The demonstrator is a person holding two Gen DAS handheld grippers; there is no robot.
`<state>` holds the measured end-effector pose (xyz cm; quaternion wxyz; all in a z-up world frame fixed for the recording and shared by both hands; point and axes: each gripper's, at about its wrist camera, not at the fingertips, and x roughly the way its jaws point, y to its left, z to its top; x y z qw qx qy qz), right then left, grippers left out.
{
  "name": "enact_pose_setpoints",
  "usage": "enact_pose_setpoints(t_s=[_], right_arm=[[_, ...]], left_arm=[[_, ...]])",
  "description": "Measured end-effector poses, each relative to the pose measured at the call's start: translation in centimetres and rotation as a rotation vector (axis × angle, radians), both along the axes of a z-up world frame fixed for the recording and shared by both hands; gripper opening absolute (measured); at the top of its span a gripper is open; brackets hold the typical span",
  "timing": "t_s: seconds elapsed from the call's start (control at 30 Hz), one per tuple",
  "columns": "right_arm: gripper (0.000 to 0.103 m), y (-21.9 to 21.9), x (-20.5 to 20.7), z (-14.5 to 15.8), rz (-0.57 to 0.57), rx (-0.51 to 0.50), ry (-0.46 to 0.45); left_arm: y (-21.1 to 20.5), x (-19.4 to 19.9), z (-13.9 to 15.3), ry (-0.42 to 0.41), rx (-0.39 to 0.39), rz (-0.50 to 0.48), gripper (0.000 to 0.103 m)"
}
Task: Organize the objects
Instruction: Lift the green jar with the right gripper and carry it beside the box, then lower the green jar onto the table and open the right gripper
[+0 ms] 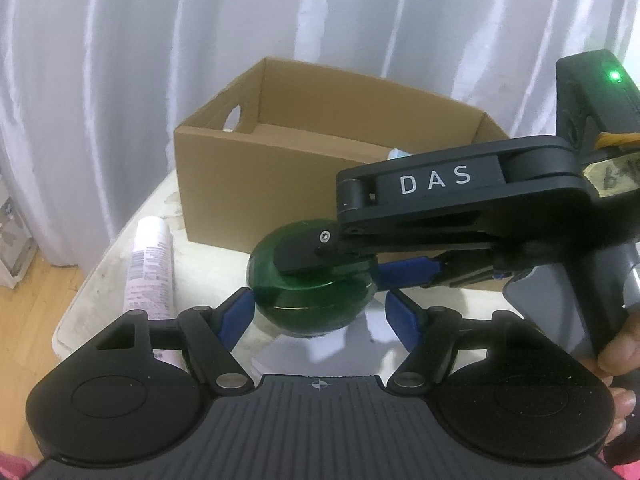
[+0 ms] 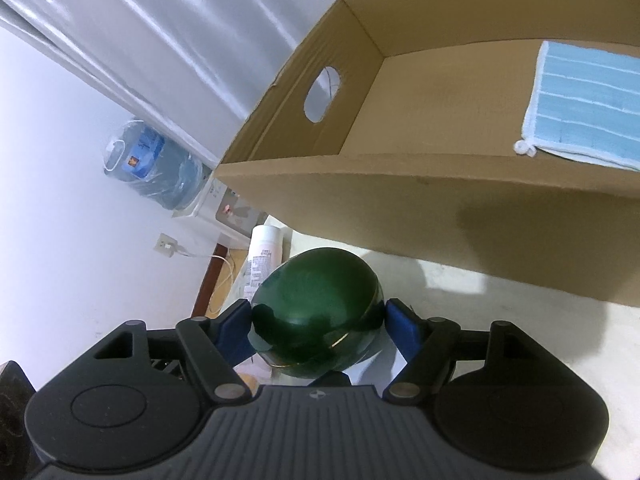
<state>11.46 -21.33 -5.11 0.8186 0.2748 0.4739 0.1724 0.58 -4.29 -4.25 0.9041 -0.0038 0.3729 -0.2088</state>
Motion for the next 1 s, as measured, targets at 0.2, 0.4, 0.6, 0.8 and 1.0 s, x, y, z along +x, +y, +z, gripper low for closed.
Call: enact_pose_setpoints(t_s=[0.2,0.4,0.6,0.8,1.0], right_arm=[[0.075,-0.8,-1.9,0.3,0.000,-0.005,0.007],[0.049,-1.3,-3.7,0.0,0.011,0.032,0.030],[0.049,-2.6,-4.3,-0.7,-0.018,0.037,0.060],[0.049,-3.3,-4.4,0.0,-0.034,0.031,0.034],[0.049,-3.4,-4.4,-0.1,-0.032,0.030,0.038]], left_arm=[[-1.3,-2.1,0.8,-0.028,-0.004,-0.024,0.072],[-2.3,-3.4,0.0,0.000,-0.022,-0.033,0.068],[-2.7,-4.0,-0.3,0.001,-0.022,-0.048,0.065],[-1.6,-4.6,0.3,-0.002,-0.008,-0.026,0.067],[-0.9,-4.5,0.8,0.006,-0.012,0.015,0.071]])
